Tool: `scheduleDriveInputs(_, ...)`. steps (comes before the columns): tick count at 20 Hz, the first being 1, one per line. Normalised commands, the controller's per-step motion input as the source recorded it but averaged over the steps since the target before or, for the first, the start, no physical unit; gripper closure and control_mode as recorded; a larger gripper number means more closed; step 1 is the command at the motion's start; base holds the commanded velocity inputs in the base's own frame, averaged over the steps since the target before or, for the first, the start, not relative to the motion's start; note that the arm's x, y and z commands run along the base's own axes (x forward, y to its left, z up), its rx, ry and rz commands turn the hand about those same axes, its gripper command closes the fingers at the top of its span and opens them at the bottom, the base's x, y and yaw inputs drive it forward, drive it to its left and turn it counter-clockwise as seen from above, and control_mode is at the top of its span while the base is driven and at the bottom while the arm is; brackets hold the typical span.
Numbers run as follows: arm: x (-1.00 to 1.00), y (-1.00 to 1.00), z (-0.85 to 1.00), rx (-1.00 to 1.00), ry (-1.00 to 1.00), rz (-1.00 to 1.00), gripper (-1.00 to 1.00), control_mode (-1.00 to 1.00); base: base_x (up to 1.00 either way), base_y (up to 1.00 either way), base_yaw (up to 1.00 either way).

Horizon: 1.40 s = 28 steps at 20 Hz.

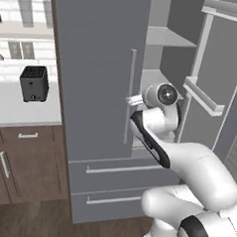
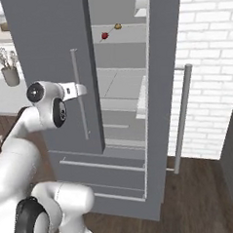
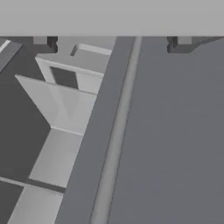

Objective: Take the strawberry from the fridge and place it on top of the pancake, located on the dining counter.

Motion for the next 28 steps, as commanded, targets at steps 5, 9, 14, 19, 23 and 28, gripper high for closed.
scheduleDriveInputs(5,0.63,0.02,0.05,0.06,0.04,-0.04,-1.00,-1.00,0.00,0.00,0.00)
scheduleDriveInputs(9,0.63,0.00,0.00,0.11,0.02,0.00,-1.00,-1.00,0.00,0.00,0.00)
scheduleDriveInputs(14,0.56,0.00,-0.04,0.11,0.00,0.00,-1.00,-1.00,0.00,0.00,0.00)
scheduleDriveInputs(19,0.62,0.03,0.00,0.08,0.01,-0.02,-1.00,-1.00,0.00,0.00,0.00)
scheduleDriveInputs(23,0.59,0.05,-0.09,0.04,0.00,-0.02,-1.00,-1.00,0.00,0.00,0.00)
scheduleDriveInputs(28,0.58,0.15,-0.15,0.01,0.00,-0.04,-1.00,-1.00,0.00,0.00,0.00)
